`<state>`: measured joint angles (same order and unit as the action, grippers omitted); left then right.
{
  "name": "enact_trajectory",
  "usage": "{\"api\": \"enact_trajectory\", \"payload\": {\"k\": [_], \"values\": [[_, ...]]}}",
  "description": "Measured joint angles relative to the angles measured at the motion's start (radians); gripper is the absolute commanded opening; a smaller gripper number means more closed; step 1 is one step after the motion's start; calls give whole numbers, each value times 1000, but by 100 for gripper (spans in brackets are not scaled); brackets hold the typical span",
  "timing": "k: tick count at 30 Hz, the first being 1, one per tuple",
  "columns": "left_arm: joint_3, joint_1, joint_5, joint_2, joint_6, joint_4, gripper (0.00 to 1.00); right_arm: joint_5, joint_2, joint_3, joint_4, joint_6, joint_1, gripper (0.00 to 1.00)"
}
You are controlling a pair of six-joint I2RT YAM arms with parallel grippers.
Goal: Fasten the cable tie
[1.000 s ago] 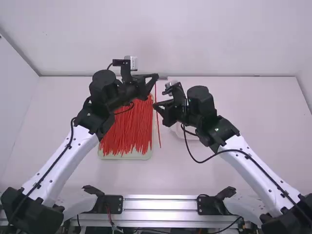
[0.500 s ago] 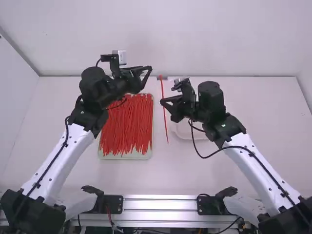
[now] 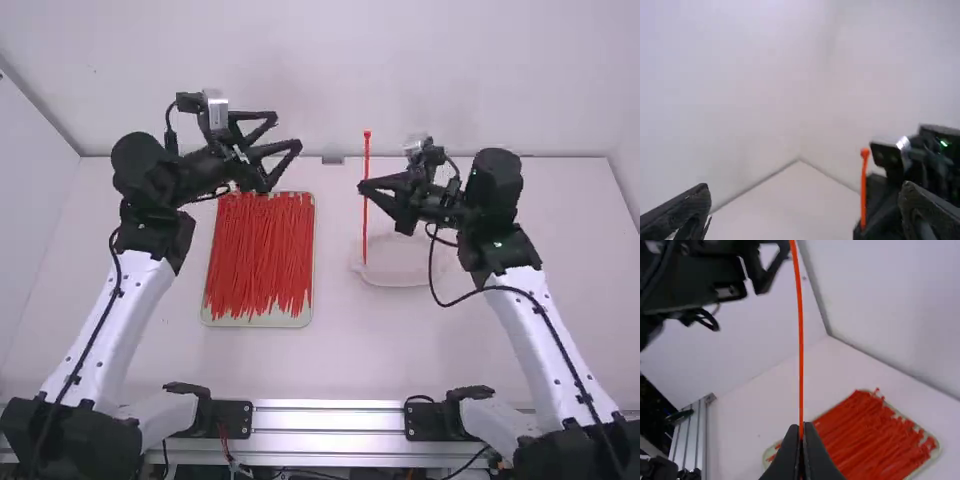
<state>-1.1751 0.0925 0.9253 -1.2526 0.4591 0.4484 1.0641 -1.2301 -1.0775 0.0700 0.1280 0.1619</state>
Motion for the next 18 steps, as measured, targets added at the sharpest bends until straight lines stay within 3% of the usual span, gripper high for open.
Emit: {"api": "enact_trajectory", "payload": {"k": [6, 10, 13, 18], "values": [[-48, 1, 184, -33, -2, 60, 99, 156, 0, 0, 85, -4, -41, 0], [-96, 11, 295, -86, 52, 187, 99, 229, 0, 0, 113, -19, -42, 0], [-140, 35, 374, -143, 128, 308, 99, 262, 0, 0, 114, -50, -29, 0], [-172, 85, 432, -203, 202, 376, 98, 279, 0, 0, 139, -64, 5, 0]]}}
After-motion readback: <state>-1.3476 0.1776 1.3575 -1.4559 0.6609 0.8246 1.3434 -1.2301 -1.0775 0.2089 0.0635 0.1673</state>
